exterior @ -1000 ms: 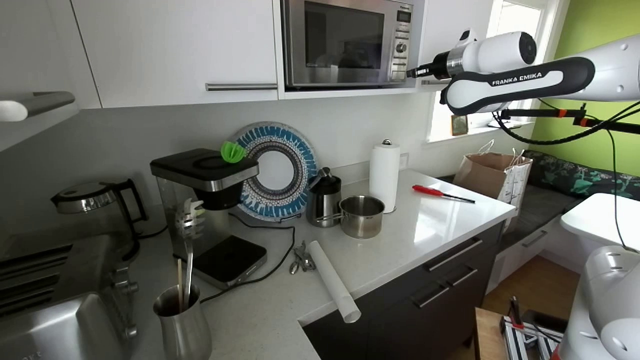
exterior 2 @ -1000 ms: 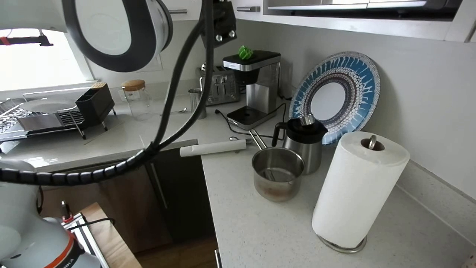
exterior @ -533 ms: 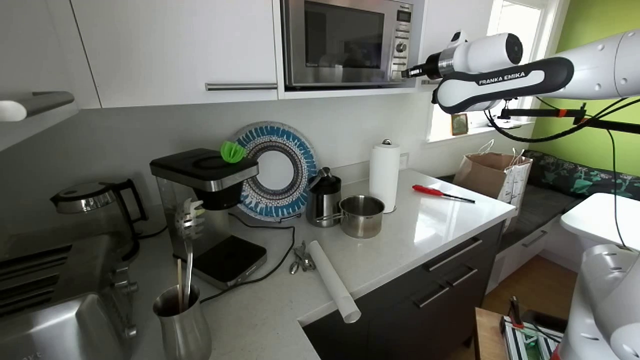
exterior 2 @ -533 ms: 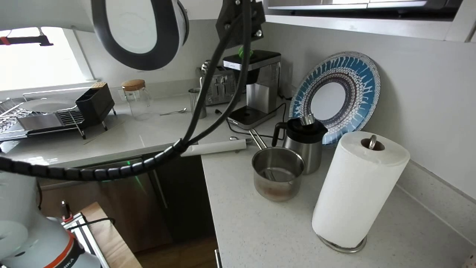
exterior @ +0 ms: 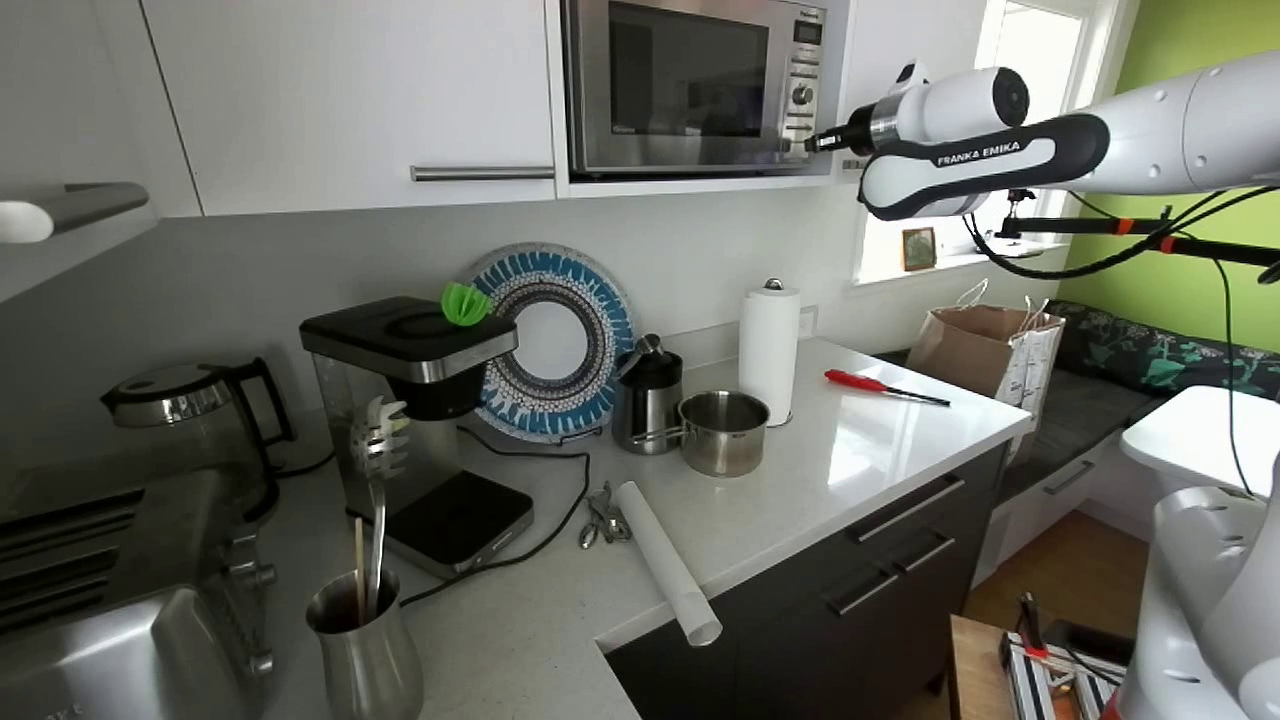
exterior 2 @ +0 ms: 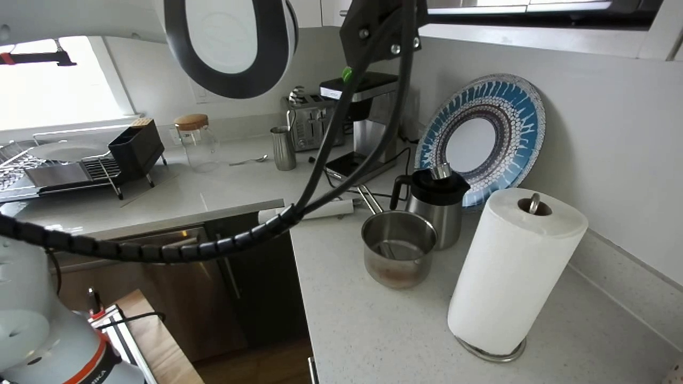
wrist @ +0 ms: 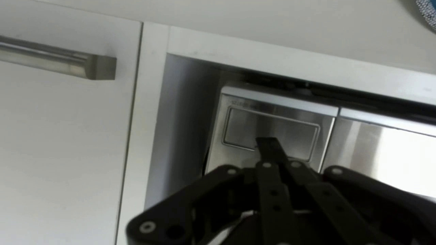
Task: Open the microwave door
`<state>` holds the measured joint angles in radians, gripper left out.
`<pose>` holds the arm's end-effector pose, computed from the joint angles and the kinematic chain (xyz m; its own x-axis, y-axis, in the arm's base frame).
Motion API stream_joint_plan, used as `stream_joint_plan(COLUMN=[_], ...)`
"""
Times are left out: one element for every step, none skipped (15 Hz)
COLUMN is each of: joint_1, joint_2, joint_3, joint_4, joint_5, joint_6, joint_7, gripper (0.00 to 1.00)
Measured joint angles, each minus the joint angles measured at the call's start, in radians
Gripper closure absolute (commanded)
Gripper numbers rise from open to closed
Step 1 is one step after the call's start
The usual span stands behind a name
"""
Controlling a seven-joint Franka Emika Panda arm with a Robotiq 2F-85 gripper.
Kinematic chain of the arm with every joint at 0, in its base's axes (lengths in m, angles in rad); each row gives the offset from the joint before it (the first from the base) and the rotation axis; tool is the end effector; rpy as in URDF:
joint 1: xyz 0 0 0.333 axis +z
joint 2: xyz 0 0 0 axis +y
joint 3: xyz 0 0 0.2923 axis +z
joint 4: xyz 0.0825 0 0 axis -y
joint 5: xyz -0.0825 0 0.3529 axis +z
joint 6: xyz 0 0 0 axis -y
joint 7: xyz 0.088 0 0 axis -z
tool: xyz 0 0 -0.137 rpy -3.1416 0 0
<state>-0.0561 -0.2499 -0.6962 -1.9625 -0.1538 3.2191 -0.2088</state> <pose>0.3641 -0.3925 0.7143 0.2171 0.0765 0.9732 -0.6177 -0.7612 0.1976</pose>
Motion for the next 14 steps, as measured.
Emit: stream_joint_plan(joint_1=[0.004, 0.009, 0.014, 0.019, 0.023, 0.028, 0.035, 0.041, 0.047, 0.052, 0.058, 0.063, 0.068, 0.071], joint_2=[0.007, 0.012, 0.017, 0.021, 0.025, 0.028, 0.032, 0.035, 0.038, 0.04, 0.042, 0.045, 0.048, 0.051], joint_3=[-0.011, -0.021, -0.029, -0.034, -0.038, -0.041, -0.044, -0.046, -0.047, -0.047, -0.048, -0.049, -0.051, -0.053], joint_4=[0.002, 0.003, 0.003, 0.003, 0.005, 0.009, 0.014, 0.02, 0.026, 0.029, 0.032, 0.035, 0.038, 0.041], joint_5=[0.001, 0.003, 0.004, 0.005, 0.006, 0.007, 0.008, 0.009, 0.009, 0.009, 0.009, 0.01, 0.01, 0.01], joint_6=[0.0, 0.0, 0.0, 0.0, 0.0, 0.0, 0.0, 0.0, 0.0, 0.0, 0.0, 0.0, 0.0, 0.0], joint_7=[0.0, 0.0, 0.0, 0.0, 0.0, 0.0, 0.0, 0.0, 0.0, 0.0, 0.0, 0.0, 0.0, 0.0], gripper=[1.0, 1.0, 1.0, 1.0, 1.0, 1.0, 1.0, 1.0, 1.0, 1.0, 1.0, 1.0, 1.0, 1.0])
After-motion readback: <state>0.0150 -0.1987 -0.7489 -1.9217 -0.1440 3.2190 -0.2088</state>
